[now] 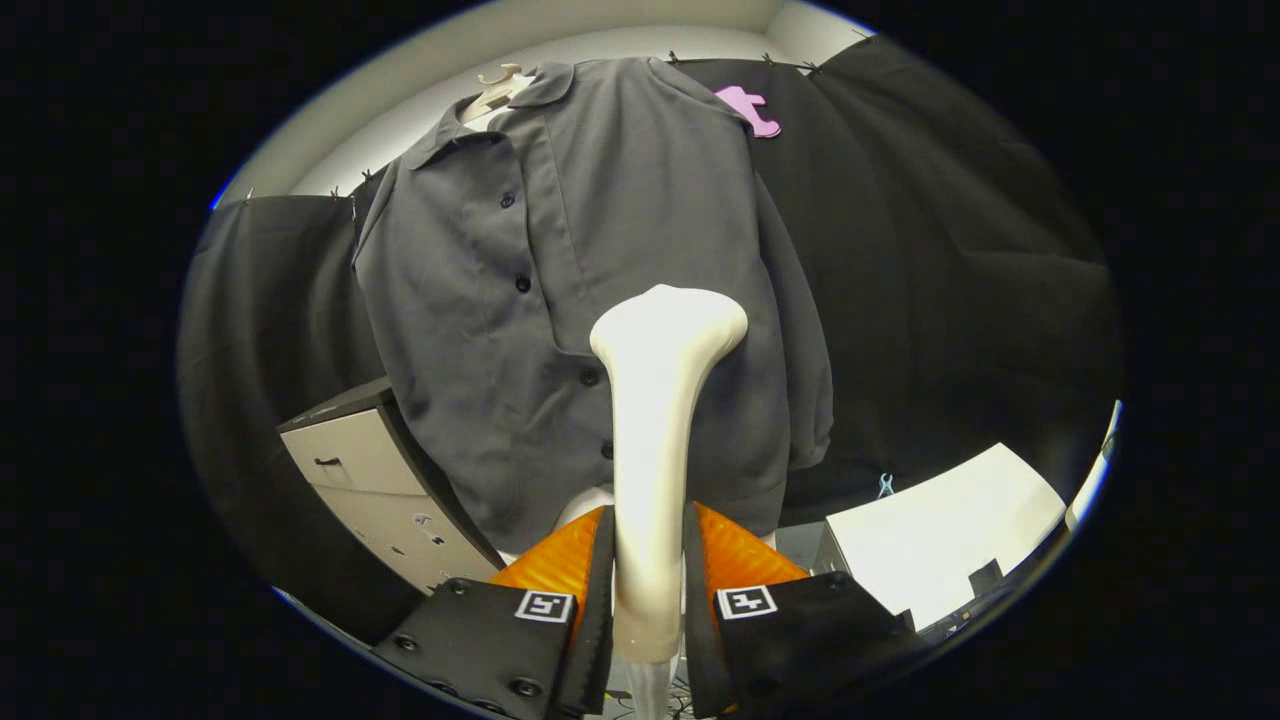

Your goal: Iron the clothes twice with a garment steamer, once on the left side and once on the right side.

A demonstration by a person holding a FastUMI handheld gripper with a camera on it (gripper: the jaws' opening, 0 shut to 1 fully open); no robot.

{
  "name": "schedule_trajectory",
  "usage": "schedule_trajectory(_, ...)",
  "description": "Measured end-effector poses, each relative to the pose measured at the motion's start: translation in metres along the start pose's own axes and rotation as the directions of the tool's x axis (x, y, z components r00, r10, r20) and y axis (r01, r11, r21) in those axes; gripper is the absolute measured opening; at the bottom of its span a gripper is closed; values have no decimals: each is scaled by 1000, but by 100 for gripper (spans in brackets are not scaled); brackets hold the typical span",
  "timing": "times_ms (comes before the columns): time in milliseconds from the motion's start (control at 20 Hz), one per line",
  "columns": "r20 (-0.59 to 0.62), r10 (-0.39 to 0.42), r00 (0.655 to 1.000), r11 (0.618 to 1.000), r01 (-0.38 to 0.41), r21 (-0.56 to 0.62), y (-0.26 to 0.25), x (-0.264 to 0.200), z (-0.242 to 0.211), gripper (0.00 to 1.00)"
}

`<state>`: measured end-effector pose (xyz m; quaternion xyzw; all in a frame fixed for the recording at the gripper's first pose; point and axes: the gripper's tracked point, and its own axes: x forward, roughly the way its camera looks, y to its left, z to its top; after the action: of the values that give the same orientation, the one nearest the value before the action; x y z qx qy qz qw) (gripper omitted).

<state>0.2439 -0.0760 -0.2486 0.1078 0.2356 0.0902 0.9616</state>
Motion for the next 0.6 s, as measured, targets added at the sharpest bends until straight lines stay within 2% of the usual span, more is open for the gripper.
schedule_trajectory(600, -83, -19, 996, 1000, 20, 7, -10, -2, -46, 39)
